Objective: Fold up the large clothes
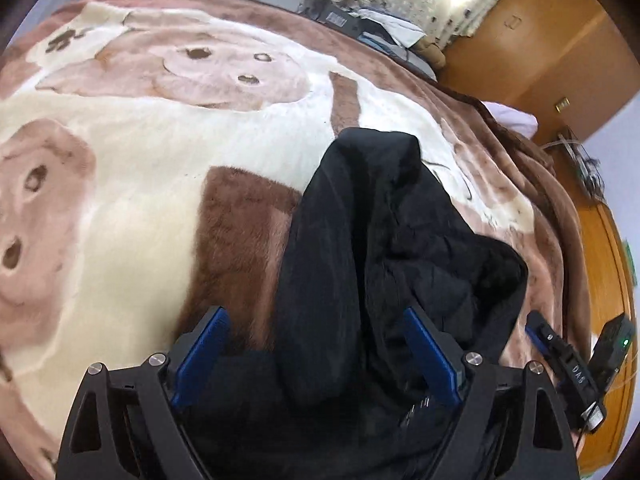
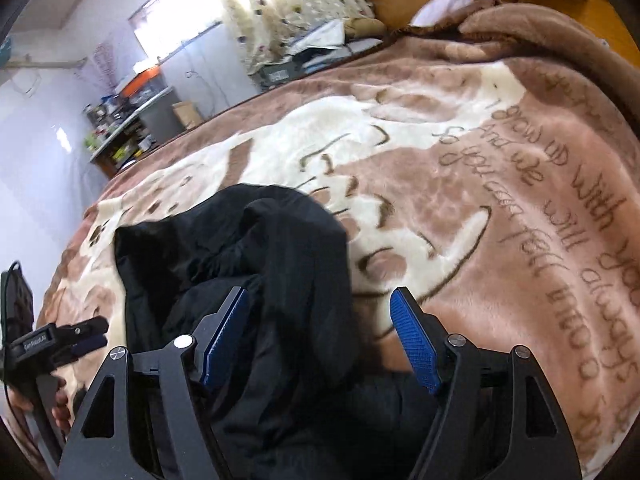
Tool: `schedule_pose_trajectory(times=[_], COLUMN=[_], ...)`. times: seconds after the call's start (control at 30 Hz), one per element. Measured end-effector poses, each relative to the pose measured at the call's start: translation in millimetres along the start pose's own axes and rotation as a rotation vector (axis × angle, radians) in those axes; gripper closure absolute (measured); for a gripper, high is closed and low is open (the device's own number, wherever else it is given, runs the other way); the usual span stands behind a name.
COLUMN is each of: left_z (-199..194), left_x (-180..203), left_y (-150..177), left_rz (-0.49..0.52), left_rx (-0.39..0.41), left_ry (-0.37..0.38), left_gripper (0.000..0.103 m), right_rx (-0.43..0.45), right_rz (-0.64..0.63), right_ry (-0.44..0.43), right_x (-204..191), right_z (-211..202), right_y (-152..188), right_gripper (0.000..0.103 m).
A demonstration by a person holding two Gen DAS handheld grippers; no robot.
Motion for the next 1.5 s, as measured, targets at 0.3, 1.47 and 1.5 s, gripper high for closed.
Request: schedule_pose_trajectory(times=[0.3,1.47,1.5], left_z=[36,-119,-121], left_x=[2,-56,-62], left_y=[-21,137,141], left_rz=[-0.039,-0.08,-0.093], left_rx=[-0.008,0.176,0.175], left_ry=[-0.051,0.08,0.073], left_gripper=[0.065,0.097,0.097], right_rx=[-0.042,0.119,0.11], right_rz=[0.007,-0.053,-0.049], right_ry=[-0.025,-0.066,-0.065], right_x=[-7,10,13], right_z=[26,-142,-143], right_y=[-9,118,122], right_gripper=[0.062,0.103,0.103])
Point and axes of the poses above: each gripper's, at about its wrist camera, not at the fingertips, and z roughly the way its jaws point, x to its right, y to its underside, the point moved 4 cm from there along z, roughly the way its jaws point, and after that the axes turned 3 degrees about x, right-handed, at the moved point
